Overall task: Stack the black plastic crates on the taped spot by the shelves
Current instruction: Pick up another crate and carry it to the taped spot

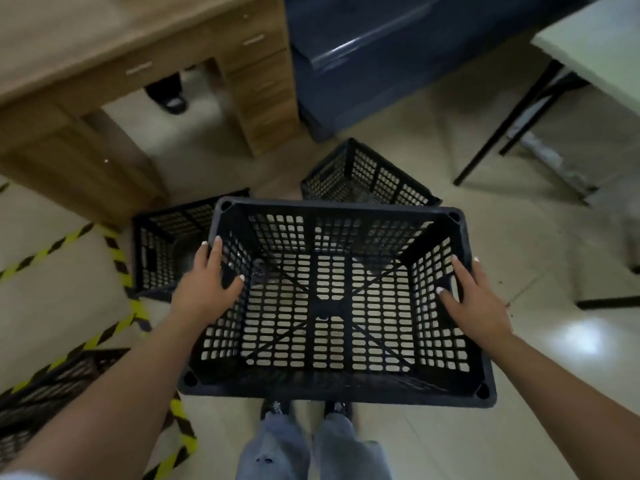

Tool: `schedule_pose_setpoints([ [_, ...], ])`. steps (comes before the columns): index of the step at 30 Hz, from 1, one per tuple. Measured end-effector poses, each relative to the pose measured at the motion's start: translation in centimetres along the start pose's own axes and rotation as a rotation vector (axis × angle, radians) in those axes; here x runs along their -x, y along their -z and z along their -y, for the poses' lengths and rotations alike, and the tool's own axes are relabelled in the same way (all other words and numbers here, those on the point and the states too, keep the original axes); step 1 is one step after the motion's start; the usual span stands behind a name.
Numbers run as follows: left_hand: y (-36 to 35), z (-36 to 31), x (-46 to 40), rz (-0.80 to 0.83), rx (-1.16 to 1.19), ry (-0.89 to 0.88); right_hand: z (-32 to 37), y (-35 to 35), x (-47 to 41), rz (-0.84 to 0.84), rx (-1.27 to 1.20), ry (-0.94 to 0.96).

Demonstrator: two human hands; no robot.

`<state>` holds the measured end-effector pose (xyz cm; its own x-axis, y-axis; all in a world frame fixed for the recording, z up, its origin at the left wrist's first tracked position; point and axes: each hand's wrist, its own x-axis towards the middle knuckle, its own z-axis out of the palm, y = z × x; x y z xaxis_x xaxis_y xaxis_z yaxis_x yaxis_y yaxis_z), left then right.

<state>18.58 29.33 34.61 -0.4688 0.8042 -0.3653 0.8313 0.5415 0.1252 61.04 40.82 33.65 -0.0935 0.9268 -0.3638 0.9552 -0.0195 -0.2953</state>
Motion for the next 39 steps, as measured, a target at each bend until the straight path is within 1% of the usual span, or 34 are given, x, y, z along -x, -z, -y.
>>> schedule_pose_setpoints([
  [5,0.1,7.0,3.6,-0.029,0.078,0.150,6.2,-1.6,-0.1,0.063,0.028,0.129],
  [8,0.0,11.6,6.0,-0.034,0.130,0.236,10.3,-3.3,0.8,0.072,0.067,0.211],
  [10,0.0,14.6,7.7,-0.044,0.125,0.287,13.1,-4.6,1.7,0.086,0.084,0.262],
  [14,-0.6,21.0,11.0,-0.069,0.068,0.356,18.4,-7.6,4.4,0.135,0.125,0.314],
  [19,-2.1,30.0,15.4,-0.063,0.129,0.445,24.8,-11.8,9.0,0.188,0.130,0.375],
  [26,-3.4,40.9,21.8,-0.031,0.132,0.516,33.0,-17.6,16.0,0.250,0.181,0.430],
  [30,-4.1,46.7,24.2,-0.040,0.153,0.521,36.8,-20.5,19.3,0.231,0.219,0.477],
  [39,-5.1,55.1,28.7,-0.027,0.258,0.610,44.3,-25.0,23.1,0.265,0.255,0.578],
])
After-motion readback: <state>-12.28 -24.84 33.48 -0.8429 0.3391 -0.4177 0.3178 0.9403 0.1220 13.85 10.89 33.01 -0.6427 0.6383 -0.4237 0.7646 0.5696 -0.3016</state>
